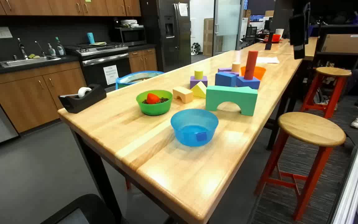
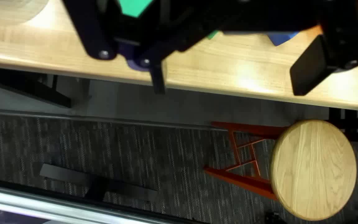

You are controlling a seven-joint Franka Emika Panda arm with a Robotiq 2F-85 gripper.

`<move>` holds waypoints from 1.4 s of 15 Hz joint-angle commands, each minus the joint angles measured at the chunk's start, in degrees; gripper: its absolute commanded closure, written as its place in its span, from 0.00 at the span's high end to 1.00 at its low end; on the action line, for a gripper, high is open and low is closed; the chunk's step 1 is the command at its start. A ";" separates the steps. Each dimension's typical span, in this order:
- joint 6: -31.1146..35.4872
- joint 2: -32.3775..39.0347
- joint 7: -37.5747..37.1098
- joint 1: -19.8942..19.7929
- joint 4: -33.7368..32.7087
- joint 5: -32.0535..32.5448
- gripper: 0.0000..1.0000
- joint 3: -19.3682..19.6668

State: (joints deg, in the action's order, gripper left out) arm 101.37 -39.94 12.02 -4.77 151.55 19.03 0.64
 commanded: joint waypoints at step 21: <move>19.69 1.21 8.79 14.17 3.87 -9.36 1.00 3.02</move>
State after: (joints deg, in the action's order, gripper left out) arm 120.47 -41.45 19.62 9.01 158.52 13.58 1.32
